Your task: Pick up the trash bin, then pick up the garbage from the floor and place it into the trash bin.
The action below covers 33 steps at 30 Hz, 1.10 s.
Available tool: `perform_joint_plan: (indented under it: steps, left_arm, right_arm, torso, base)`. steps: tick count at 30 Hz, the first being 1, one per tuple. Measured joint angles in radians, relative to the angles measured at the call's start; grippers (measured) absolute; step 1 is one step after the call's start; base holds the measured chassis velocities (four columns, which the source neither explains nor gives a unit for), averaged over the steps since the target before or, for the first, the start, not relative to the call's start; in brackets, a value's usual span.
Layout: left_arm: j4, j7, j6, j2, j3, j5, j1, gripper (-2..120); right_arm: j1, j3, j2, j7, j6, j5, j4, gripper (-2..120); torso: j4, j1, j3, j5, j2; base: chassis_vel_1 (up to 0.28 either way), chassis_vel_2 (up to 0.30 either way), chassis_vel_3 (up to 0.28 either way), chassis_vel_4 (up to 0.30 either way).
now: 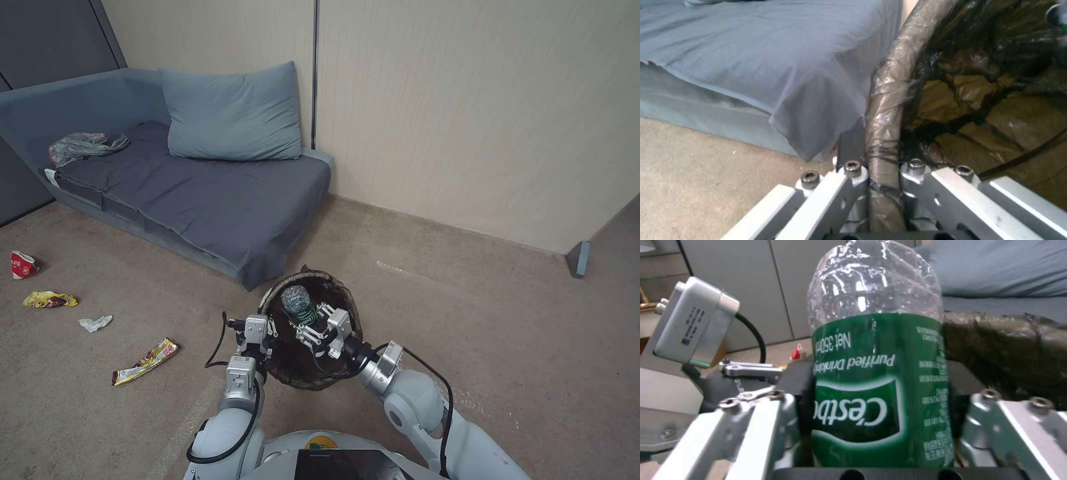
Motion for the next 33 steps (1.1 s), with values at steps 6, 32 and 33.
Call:
perform_joint_plan:
  steps: [6,32,33]
  left_arm:
    - [-0.001,0.0,0.0,-0.002,0.0,0.001,0.0,0]
    - [-0.039,-0.052,0.018,0.003,-0.057,0.068,0.023,0]
    - [-0.039,-0.052,0.018,0.003,-0.057,0.068,0.023,0]
  right_arm:
    - [-0.01,0.006,0.0,0.0,0.004,-0.005,0.01,78]
    - [-0.243,0.41,0.203,0.29,-0.109,-0.229,0.409,100]
    - [-0.243,0.41,0.203,0.29,-0.109,-0.229,0.409,100]
  torso:
    - [0.0,0.0,0.0,0.0,0.0]
    - [-0.0002,0.0,0.0,-0.0001,0.0]
    - [-0.0002,0.0,0.0,-0.0001,0.0]
  base:
    - [0.0,0.0,0.0,0.0]
    - [0.0,0.0,0.0,0.0]
    - [0.0,0.0,0.0,0.0]
